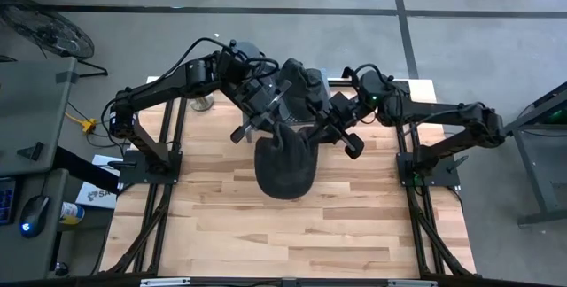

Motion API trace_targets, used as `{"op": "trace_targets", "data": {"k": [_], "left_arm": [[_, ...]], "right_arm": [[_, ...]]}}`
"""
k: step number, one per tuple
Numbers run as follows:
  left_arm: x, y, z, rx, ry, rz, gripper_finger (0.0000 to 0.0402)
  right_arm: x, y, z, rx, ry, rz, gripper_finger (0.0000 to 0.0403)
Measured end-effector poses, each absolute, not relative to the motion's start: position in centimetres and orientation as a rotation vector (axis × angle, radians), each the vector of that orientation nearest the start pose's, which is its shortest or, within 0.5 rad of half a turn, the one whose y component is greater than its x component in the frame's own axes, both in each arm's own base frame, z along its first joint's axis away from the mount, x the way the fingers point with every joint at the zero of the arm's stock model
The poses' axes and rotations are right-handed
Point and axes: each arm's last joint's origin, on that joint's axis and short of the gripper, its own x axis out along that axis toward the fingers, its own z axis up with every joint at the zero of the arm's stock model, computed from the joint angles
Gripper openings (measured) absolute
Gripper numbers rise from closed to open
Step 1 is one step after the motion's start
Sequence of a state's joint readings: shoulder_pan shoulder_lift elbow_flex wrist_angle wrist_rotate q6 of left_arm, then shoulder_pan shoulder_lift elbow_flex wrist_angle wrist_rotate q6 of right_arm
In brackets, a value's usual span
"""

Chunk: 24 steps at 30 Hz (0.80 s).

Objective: Pick & Place hat
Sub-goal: Stack the black cap on top of the other black cap

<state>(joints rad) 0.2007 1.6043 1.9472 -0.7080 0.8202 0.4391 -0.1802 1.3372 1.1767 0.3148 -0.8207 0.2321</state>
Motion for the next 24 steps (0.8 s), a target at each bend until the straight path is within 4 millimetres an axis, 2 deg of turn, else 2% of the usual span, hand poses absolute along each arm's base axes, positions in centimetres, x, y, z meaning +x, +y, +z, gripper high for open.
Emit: {"op": "trace_targets", "data": {"k": [4,11,18,24], "left_arm": [[31.9,4.3,47.4,0.234,0.191,-0.668,0.0022],[31.9,4.3,47.4,0.213,0.202,-0.663,0.0022],[31.9,4.3,47.4,0.210,0.204,-0.664,0.0022],[31.9,4.3,47.4,0.210,0.204,-0.664,0.0022]], "right_arm": [[28.7,-3.1,40.0,0.149,-0.065,0.640,0.0015],[25.9,-3.7,41.3,0.110,-0.053,0.543,0.0020],[23.7,-4.6,42.0,0.090,-0.039,0.455,0.0104],[24.3,-4.4,41.7,0.087,-0.035,0.443,0.0186]]}}
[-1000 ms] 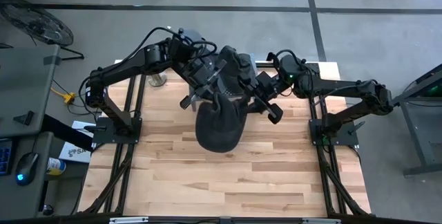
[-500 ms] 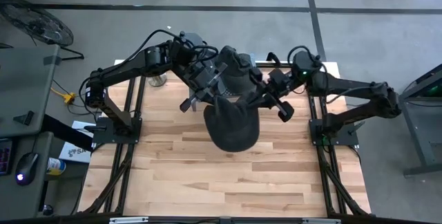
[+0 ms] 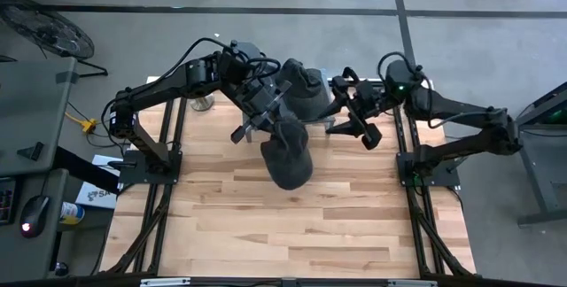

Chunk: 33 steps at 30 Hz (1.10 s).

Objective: Pick & Place hat
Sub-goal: Stack the black cap on top of the other black cap

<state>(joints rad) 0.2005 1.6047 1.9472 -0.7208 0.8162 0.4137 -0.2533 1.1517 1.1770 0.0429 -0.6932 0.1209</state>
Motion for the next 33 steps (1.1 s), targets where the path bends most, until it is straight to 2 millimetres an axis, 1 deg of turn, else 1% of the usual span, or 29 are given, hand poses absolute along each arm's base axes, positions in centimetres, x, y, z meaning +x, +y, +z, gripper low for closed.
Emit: {"op": "trace_targets", "data": {"k": [5,9,16,20,23,25,28,31,33], "left_arm": [[31.9,4.3,47.4,0.211,0.205,-0.660,0.0022],[31.9,4.3,47.4,0.212,0.206,-0.658,0.0022],[31.9,4.3,47.4,0.211,0.205,-0.658,0.0022],[31.9,4.3,47.4,0.211,0.205,-0.658,0.0022],[31.9,4.3,47.4,0.210,0.208,-0.653,0.0022],[31.9,4.3,47.4,0.209,0.208,-0.652,0.0022],[31.9,4.3,47.4,0.209,0.209,-0.650,0.0022],[31.9,4.3,47.4,0.190,0.216,-0.648,0.0022],[31.9,4.3,47.4,0.184,0.218,-0.647,0.0022]], "right_arm": [[26.0,-4.2,40.6,0.082,-0.010,0.399,0.0236],[26.7,-4.3,40.5,0.080,-0.030,0.390,0.0256],[27.2,-4.4,40.2,0.085,-0.032,0.405,0.0261],[28.2,-4.6,40.0,0.092,-0.024,0.410,0.0261],[29.3,-4.4,40.5,0.091,-0.012,0.434,0.0261],[29.9,-4.2,40.8,0.082,0.011,0.452,0.0261],[30.7,-4.0,40.6,0.077,0.073,0.477,0.0261],[31.2,-3.8,40.2,0.076,0.110,0.517,0.0260],[31.3,-3.8,40.3,0.072,0.104,0.527,0.0255]]}}
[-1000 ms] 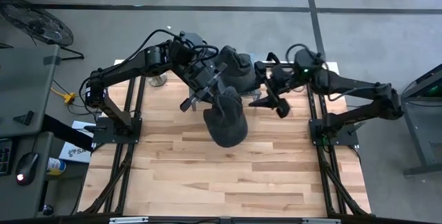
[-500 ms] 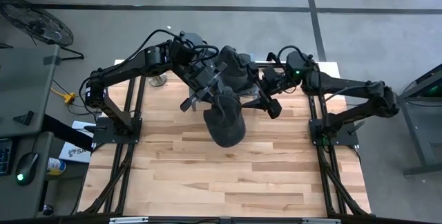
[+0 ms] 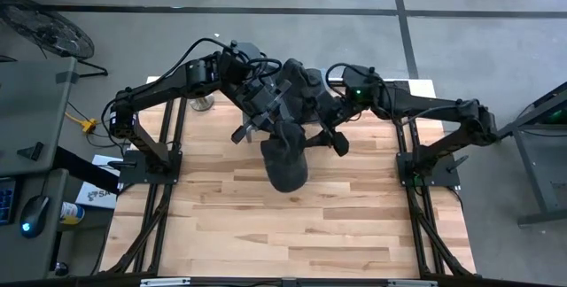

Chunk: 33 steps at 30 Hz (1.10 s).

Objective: Pick & Place hat
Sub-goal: Stack the black cap on top of the other black cap

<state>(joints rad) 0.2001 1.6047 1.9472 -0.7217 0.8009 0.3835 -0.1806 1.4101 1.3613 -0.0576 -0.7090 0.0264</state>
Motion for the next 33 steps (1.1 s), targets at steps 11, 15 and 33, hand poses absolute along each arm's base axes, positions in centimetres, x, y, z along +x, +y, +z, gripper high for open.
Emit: {"op": "trace_targets", "data": {"k": [11,15,33], "left_arm": [[31.88,4.34,47.33,0.182,0.221,-0.648,0.0022],[31.88,4.34,47.33,0.185,0.221,-0.648,0.0022],[32.21,4.82,47.66,-0.040,0.287,-0.438,0.0125]], "right_arm": [[31.30,-3.66,40.44,0.085,0.095,0.532,0.0130],[31.30,-3.63,40.44,0.085,0.095,0.535,0.0055],[30.62,-3.83,40.86,0.102,0.107,0.418,0.0003]]}}
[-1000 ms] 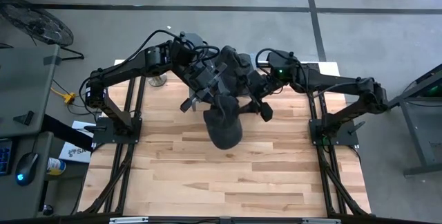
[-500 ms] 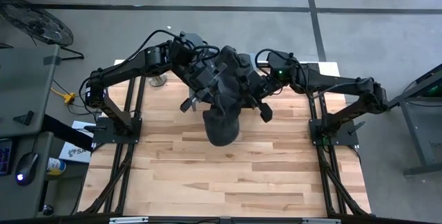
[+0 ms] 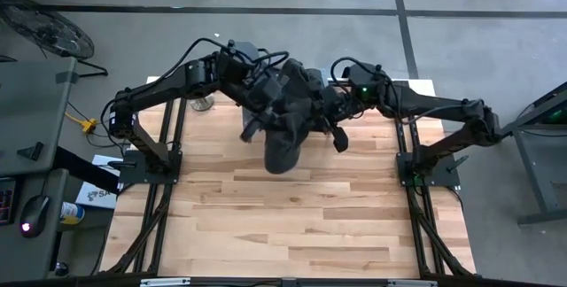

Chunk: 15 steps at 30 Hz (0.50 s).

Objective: Pick & Place hat
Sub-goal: Stack the black cap on top of the other black cap

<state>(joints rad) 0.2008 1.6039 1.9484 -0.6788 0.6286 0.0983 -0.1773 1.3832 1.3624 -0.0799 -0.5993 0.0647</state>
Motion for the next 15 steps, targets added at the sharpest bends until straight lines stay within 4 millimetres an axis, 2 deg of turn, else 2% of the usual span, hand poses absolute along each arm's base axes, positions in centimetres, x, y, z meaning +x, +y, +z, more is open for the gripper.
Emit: {"op": "trace_targets", "data": {"k": [3,9,15], "left_arm": [[31.9,4.9,47.8,-0.063,0.294,-0.395,0.0140],[31.2,5.5,48.4,-0.057,0.278,-0.353,0.0144],[29.3,5.8,48.8,-0.019,0.327,-0.229,0.0144]], "right_arm": [[30.1,-3.9,40.9,0.083,0.131,0.382,0.0002],[28.8,-3.8,41.3,0.078,0.165,0.336,0.0001],[27.1,-3.6,41.2,0.076,0.261,0.242,0.0001]]}}
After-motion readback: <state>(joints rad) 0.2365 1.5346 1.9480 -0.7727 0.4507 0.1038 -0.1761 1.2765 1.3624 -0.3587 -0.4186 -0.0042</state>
